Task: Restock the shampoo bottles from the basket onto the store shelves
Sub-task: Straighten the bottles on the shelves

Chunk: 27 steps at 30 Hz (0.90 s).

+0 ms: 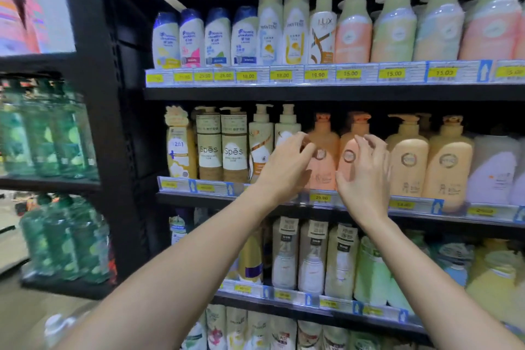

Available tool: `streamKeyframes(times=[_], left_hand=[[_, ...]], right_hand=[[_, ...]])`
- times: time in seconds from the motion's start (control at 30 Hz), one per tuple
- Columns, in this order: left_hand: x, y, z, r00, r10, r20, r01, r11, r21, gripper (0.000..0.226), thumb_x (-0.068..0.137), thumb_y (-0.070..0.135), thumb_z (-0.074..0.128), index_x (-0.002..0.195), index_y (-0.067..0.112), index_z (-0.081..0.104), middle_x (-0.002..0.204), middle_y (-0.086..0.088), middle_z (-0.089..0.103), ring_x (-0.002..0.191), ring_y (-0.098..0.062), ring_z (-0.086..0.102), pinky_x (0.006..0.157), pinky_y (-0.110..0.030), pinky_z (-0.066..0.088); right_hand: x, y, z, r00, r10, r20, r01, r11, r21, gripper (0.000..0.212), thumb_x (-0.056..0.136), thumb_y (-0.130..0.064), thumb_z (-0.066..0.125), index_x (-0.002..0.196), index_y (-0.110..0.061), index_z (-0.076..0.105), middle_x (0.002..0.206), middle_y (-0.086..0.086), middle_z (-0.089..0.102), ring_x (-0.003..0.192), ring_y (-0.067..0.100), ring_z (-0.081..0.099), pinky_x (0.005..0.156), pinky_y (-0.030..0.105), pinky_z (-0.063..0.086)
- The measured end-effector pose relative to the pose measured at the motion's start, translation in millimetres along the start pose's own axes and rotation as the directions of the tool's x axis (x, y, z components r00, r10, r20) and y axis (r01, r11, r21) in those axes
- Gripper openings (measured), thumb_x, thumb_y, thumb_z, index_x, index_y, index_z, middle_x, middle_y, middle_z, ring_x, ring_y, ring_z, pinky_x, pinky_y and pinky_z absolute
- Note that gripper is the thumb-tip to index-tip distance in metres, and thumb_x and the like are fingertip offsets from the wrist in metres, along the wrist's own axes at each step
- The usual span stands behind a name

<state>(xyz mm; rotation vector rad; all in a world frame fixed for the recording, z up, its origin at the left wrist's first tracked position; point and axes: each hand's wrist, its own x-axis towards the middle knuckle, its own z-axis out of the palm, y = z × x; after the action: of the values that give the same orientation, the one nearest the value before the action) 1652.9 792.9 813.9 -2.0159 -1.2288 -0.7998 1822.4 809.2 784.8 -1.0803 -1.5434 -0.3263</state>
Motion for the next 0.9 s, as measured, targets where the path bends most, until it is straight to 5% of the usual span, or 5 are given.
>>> streamKeyframes(times=[0.2,0.47,0.9], left_hand=[[-73,-51,-41,0.983,-0.120,0.140,0.109,0.990,0.086,0.038,0.089,0.037,0.061,0.117,0.013,0.052,0.116,-0.010,0.054,0.105,-0.031,0.055,0.075,-0.042,0.047],[-204,-148,-78,0.911,-0.290,0.292,0.264,0.956,0.125,0.040,0.092,0.046,0.056,0.118,0.016,0.051,0.115,-0.004,0.057,0.107,-0.025,0.056,0.077,-0.037,0.048],[-312,-150,-61,0.719,-0.398,0.570,0.320,0.918,0.237,0.071,0.088,0.061,0.053,0.145,0.022,0.035,0.126,-0.005,0.051,0.113,-0.027,0.054,0.080,-0.038,0.045]], right_hand=[[-36,-69,4,0.996,-0.013,0.093,0.016,0.999,-0.037,0.066,0.068,-0.004,0.068,0.131,-0.009,0.048,0.133,0.013,0.041,0.128,0.032,0.039,0.108,0.042,0.035],[-120,-156,37,0.942,0.051,0.332,-0.012,0.993,-0.117,0.064,0.075,-0.017,0.072,0.133,-0.012,0.046,0.132,0.008,0.041,0.122,0.029,0.043,0.100,0.042,0.042],[-225,-162,52,0.663,0.269,0.699,-0.051,0.947,-0.317,0.084,0.080,-0.032,0.071,0.150,-0.019,0.026,0.149,0.008,0.031,0.138,0.027,0.031,0.110,0.041,0.034]])
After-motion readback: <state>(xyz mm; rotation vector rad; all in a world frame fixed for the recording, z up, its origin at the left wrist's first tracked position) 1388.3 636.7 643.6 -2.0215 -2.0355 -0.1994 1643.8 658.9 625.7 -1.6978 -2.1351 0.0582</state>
